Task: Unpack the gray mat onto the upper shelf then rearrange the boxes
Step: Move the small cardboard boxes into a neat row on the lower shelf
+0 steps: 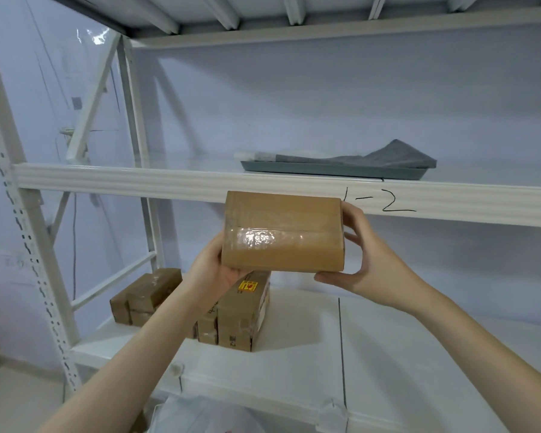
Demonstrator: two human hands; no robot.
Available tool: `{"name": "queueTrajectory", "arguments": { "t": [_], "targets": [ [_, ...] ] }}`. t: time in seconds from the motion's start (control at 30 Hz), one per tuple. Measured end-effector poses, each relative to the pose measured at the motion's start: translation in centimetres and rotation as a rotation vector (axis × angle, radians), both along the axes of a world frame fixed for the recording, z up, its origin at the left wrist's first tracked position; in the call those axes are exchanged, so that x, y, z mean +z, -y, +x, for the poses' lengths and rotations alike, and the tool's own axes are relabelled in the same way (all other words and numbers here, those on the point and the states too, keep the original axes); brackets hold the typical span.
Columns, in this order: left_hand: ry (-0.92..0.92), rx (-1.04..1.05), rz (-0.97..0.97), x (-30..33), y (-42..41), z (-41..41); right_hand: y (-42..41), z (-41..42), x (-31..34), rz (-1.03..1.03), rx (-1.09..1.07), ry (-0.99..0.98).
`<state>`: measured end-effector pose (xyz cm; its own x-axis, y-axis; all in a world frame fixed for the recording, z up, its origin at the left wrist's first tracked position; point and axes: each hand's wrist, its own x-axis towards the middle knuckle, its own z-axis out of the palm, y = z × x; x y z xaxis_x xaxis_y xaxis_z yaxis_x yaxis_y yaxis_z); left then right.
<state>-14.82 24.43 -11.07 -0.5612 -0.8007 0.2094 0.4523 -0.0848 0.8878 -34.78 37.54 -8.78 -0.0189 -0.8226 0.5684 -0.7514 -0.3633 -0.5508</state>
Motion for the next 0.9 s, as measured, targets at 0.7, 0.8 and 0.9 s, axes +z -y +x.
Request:
{"name": "queueTrajectory", "arguments": {
  "t": [0.7, 0.8, 0.9],
  "targets": [
    [0.101, 0.031, -0.314, 1.4, -0.7, 2.1, 1.3, 1.2, 0.4, 0.427, 0.103, 0.6],
    [0.115, 0.058, -0.332, 2.2, -0.5, 2.0, 0.5, 1.4, 1.2, 0.367, 0.108, 0.564],
    [0.097, 0.061, -0.349, 3.3, -0.3, 1.7, -0.2, 1.7, 2.1, 0.282, 0.053, 0.532]
  ]
}}
